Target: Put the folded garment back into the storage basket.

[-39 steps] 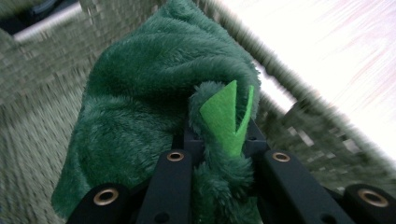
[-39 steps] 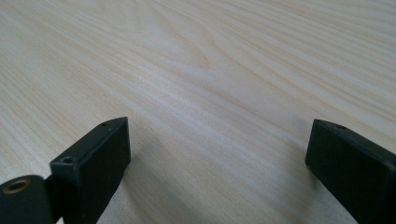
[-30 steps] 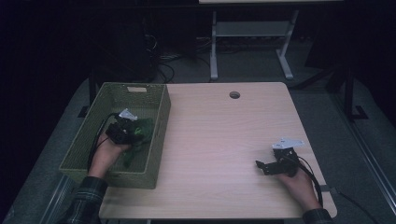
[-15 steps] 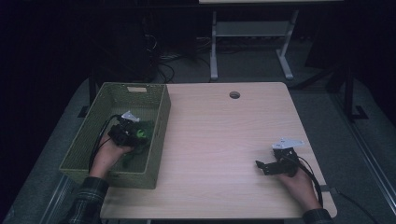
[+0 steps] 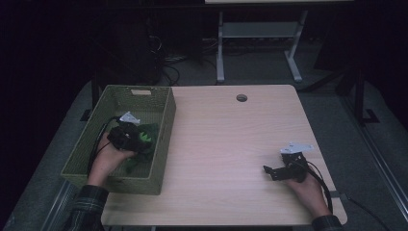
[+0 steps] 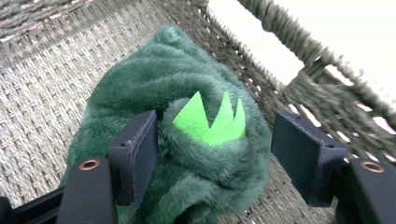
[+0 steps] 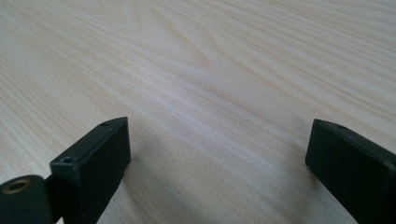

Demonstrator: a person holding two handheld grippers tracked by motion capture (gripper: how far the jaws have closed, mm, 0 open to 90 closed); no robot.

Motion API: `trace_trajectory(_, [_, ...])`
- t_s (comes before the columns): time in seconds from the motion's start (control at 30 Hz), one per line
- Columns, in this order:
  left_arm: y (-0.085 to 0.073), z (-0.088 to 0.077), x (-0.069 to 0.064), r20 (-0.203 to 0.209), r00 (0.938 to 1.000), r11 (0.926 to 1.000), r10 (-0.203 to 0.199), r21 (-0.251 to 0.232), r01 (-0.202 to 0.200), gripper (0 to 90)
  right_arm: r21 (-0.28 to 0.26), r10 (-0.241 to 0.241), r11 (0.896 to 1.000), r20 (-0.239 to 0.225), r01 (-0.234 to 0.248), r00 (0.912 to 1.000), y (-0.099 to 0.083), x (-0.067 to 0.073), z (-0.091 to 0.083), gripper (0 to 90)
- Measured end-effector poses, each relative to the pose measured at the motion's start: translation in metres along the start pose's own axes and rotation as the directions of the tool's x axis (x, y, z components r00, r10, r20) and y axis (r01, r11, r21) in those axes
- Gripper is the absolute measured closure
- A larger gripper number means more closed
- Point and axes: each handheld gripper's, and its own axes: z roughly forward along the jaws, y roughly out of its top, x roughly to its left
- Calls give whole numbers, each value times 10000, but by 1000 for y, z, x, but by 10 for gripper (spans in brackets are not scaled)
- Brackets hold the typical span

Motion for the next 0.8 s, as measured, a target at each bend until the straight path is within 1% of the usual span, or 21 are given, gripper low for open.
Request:
trace_trajectory(0.07, [0, -4, 1, 18, 10000, 9999, -29, -121, 29, 290, -1, 0, 10000, 0, 0, 10000, 0, 0, 0, 63])
trace_trajectory(0.13, [0, -8, 2, 103, 9998, 9993, -191, -334, 194, 285, -1, 1, 10000, 0, -1, 10000, 0, 0, 0, 63])
trace_trajectory(0.2, [1, -12, 2, 145, 9996, 9985, -238, -481, 245, 283, -2, -2, 10000, 0, 2, 10000, 0, 0, 0, 63])
trace_trajectory(0.33, [5, -20, -1, 471, 9984, 9960, -321, -822, 359, 281, -3, -3, 10000, 0, 3, 10000, 0, 0, 0, 63])
trace_trajectory(0.4, [9, -23, -4, 565, 9981, 9953, -264, -921, 315, 278, -3, -1, 10000, 0, 1, 10000, 0, 0, 0, 63])
trace_trajectory(0.53, [18, -28, -13, 821, 9964, 9908, -188, -1319, 295, 270, -1, 6, 10000, 6, -6, 10000, 0, 0, 0, 63])
trace_trajectory(0.57, [20, -29, -16, 863, 9962, 9901, -99, -1384, 218, 267, 2, 0, 10000, 2, 0, 10000, 0, 0, 0, 62])
trace_trajectory(0.67, [28, -29, -27, 1034, 9946, 9876, -11, -1562, 173, 255, -5, 2, 10000, 5, -2, 10000, 0, 0, 0, 62])
trace_trajectory(0.7, [31, -30, -29, 1068, 9942, 9870, 110, -1607, 63, 253, 4, 5, 10000, 2, -5, 10000, 0, 0, 0, 62])
trace_trajectory(0.77, [35, -30, -37, 1187, 9929, 9851, 90, -1714, 115, 244, 0, 22, 10000, -12, -22, 10000, 0, 0, 0, 62])
trace_trajectory(0.8, [37, -30, -40, 1222, 9924, 9843, 165, -1764, 53, 235, 10, 52, 10000, -7, -52, 10000, 0, 1, 0, 62])
